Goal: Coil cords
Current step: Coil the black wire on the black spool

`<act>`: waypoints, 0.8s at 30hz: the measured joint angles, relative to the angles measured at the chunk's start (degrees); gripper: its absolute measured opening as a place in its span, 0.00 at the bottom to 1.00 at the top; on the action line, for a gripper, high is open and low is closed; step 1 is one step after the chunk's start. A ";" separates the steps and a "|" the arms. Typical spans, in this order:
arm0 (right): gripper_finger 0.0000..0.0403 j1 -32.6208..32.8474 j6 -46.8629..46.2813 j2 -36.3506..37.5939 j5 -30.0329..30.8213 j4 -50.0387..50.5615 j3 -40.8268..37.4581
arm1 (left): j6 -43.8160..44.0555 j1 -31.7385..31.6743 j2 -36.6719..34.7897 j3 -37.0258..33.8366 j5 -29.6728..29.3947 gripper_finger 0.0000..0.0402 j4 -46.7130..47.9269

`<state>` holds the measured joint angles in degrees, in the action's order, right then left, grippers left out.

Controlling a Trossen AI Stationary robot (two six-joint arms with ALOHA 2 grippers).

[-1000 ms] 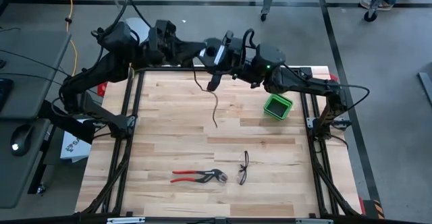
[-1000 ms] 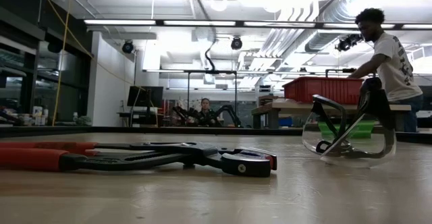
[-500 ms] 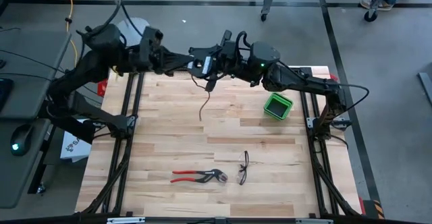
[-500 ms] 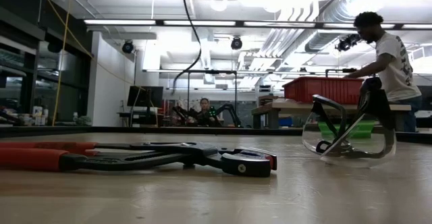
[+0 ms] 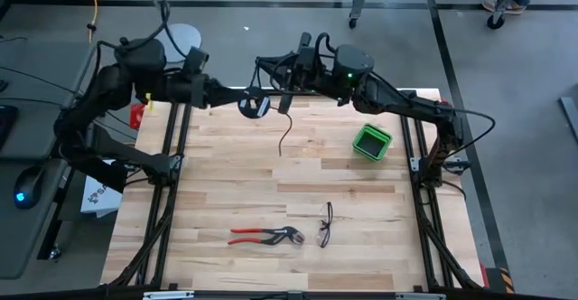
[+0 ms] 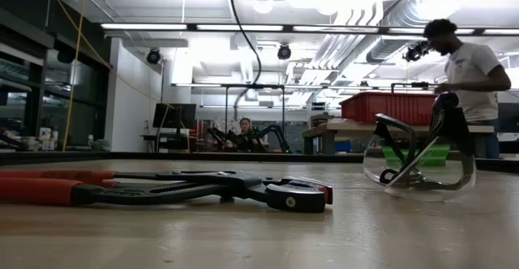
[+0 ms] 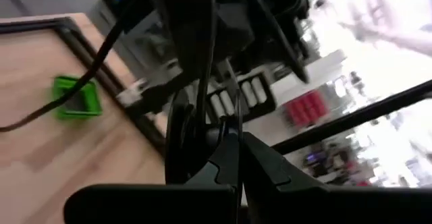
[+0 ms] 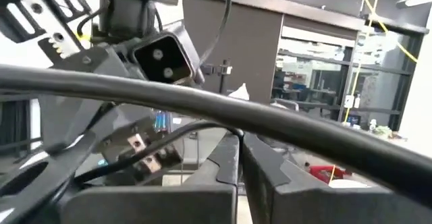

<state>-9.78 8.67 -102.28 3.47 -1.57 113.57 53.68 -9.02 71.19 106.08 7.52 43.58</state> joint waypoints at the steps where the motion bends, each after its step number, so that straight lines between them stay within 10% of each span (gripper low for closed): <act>1: 0.00 -0.06 0.00 0.00 0.06 0.27 -0.01 | -1.34 0.00 -0.11 0.00 -0.39 0.00 0.53; 24: 0.00 -1.22 -2.85 0.00 0.39 4.63 0.03 | -47.99 0.04 -1.06 0.04 -22.00 0.00 -2.41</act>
<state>-11.00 5.82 -102.28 3.86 3.06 113.60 5.69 -8.97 70.13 106.13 -14.48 41.17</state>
